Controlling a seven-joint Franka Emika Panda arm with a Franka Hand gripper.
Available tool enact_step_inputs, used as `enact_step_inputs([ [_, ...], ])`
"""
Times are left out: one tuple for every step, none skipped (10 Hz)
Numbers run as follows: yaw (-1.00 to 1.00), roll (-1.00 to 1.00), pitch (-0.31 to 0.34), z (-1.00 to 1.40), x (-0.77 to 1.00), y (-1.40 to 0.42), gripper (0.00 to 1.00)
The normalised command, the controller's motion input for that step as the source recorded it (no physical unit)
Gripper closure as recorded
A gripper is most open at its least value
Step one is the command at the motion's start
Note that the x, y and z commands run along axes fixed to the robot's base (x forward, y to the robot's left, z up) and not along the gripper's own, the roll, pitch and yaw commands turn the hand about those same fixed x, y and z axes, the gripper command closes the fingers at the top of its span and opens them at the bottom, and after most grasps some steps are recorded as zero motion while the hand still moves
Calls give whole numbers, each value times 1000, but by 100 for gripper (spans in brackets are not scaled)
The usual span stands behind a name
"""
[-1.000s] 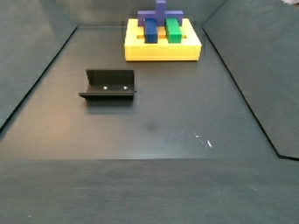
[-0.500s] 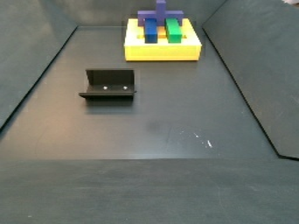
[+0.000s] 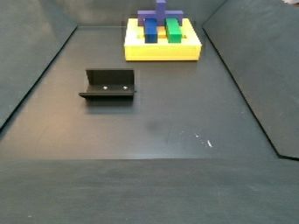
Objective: Pick up the red object. Move up. Place the red object on the fixture. Regrasp the red object. Move to above the board. Insert the red object.
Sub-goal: Move to above the board, then insert the red object.
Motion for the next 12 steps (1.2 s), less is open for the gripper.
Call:
enact_step_inputs([
  [9,-283,-8,-2,-35,13,100],
  [0,-146,-113,-394,0,346,100],
  [29,-269,-166,-557,0,311,100],
  [129,-310,-149,-509,0,254,100],
  [163,-316,-169,-466,0,197,100],
  [314,-154,-219,-571,-140,77,100],
  [214,-4,-280,-689,-226,3,100],
  [46,16,-269,-737,-163,0,100],
  [3,0,-246,-774,-103,0,100],
  [0,10,-236,-780,-20,0,100],
  [-54,7,-101,-637,34,0,100],
  [-43,0,-67,-460,0,14,100],
])
